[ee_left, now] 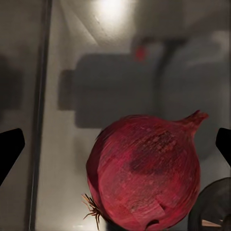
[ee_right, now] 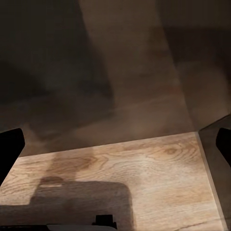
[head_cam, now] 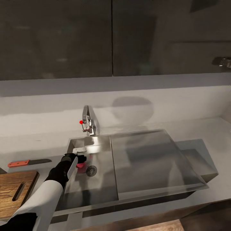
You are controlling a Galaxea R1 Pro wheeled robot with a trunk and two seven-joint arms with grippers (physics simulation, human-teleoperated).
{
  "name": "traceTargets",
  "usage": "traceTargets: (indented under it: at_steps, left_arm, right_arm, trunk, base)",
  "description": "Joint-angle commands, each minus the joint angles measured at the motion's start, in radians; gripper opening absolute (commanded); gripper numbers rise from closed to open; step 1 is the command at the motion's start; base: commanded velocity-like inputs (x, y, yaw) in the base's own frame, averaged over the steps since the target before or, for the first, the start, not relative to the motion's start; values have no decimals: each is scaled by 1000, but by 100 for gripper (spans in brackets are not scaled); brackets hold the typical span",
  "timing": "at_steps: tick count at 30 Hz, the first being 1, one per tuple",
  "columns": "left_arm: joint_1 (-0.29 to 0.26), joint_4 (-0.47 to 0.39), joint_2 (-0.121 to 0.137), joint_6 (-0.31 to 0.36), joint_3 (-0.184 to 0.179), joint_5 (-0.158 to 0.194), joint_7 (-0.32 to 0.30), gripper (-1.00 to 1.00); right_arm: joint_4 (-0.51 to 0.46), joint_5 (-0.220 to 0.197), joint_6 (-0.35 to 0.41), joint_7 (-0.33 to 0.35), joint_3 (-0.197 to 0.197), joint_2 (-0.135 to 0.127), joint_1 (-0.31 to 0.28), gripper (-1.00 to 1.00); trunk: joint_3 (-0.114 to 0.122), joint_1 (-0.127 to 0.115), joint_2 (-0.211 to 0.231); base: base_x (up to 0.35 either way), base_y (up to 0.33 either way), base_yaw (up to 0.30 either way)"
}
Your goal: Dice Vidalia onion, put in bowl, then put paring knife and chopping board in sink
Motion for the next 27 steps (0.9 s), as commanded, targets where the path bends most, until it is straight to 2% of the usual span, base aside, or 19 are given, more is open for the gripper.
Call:
traceTargets:
  at_steps: [1,14,27]
  left_arm:
    - [-1,-1,-1,5,3,6,5,100]
    - [1,21,-1,5,3,7,1,100]
    - [0,41,-1,4,2,7,1,100]
  right_arm:
    - [-1,-7,-3,-8,7,-2,0,100]
    - [-1,-9,-2,-9,7,0,0,100]
    - [-1,-9,-1,-10,7,0,0,100]
  trunk:
    - [-2,1,-2]
    - [-2,1,-2]
    - [-21,1,-2]
  base:
    - [0,0,0]
    - [0,0,0]
    - [0,0,0]
